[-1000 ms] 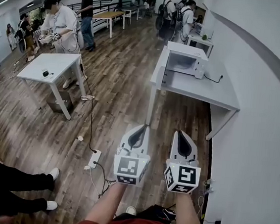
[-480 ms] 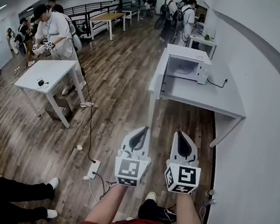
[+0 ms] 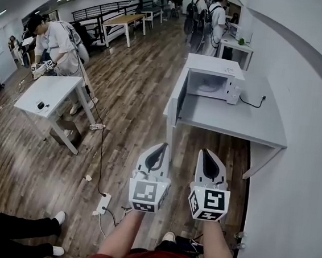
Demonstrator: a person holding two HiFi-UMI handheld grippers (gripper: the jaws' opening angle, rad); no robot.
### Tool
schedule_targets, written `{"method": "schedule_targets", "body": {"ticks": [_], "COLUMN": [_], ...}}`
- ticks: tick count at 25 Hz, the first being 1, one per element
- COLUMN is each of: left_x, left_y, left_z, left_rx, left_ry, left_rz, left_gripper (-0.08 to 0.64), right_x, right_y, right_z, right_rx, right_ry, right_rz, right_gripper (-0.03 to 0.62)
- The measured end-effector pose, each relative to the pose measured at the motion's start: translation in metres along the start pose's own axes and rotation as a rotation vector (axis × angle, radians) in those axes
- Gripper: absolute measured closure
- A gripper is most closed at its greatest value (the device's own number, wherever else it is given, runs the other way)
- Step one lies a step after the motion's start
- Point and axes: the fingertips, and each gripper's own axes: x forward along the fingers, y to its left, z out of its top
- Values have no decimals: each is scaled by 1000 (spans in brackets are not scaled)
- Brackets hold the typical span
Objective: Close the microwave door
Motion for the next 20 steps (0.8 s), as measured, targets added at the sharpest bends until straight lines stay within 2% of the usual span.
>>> {"method": "schedule_targets", "body": {"ticks": [12, 20], "left_x": [80, 143], "left_y": [13, 55], "left_z": [-24, -49], "left_rx": [-9, -25], "left_ry": [17, 13], "left_rz": [7, -26], "left_gripper": [534, 534], "right_x": [70, 142], "right_y": [-38, -45], "right_z": [-25, -49], "right_rx": [10, -7], "right_ry": [16, 38], "right_rz": [16, -9], "right_gripper": [564, 563]}}
